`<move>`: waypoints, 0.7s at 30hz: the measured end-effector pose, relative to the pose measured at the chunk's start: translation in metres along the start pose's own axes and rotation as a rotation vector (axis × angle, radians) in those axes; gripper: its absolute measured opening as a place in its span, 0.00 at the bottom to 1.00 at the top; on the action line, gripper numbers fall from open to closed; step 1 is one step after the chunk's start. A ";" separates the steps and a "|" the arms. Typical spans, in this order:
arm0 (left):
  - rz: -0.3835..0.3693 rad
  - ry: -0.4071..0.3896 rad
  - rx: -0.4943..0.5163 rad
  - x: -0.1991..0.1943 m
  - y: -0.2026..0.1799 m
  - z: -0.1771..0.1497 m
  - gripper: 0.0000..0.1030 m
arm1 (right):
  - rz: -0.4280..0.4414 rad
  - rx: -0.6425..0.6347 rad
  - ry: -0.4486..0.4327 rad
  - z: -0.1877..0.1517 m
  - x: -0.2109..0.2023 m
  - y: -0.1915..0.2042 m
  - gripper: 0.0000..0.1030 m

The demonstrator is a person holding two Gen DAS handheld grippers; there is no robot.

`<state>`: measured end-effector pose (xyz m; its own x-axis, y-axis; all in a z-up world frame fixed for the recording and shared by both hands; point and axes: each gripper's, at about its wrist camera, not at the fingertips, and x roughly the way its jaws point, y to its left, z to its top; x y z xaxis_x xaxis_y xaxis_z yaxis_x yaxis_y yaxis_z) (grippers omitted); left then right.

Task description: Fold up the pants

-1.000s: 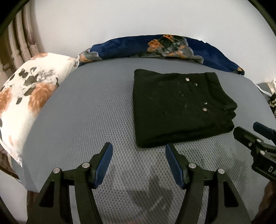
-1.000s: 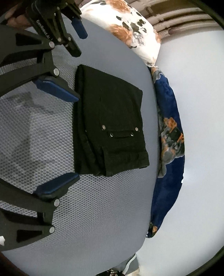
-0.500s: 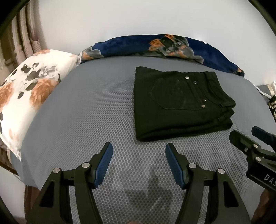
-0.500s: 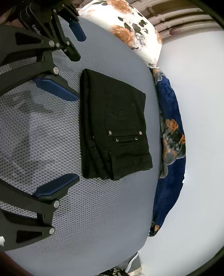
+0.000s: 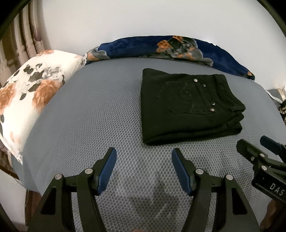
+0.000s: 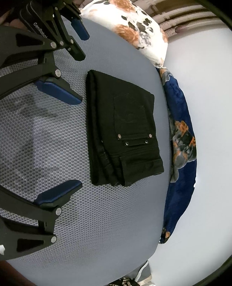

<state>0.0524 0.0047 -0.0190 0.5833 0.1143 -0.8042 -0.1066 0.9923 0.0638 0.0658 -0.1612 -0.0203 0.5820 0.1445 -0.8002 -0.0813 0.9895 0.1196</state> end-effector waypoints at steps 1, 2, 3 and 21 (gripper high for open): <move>0.001 0.001 0.000 0.000 0.000 0.000 0.63 | -0.001 0.000 0.003 0.000 0.001 0.000 0.81; 0.001 0.002 -0.001 0.000 0.000 0.000 0.63 | 0.000 0.001 0.005 -0.001 0.001 0.000 0.81; 0.001 0.003 -0.002 0.001 0.000 0.000 0.63 | 0.000 0.001 0.007 -0.001 0.002 0.000 0.81; -0.003 0.003 -0.005 0.001 0.001 -0.002 0.63 | 0.000 0.003 0.024 -0.003 0.005 0.002 0.81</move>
<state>0.0515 0.0056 -0.0208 0.5814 0.1117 -0.8059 -0.1093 0.9923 0.0587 0.0659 -0.1585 -0.0256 0.5623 0.1446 -0.8142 -0.0789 0.9895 0.1213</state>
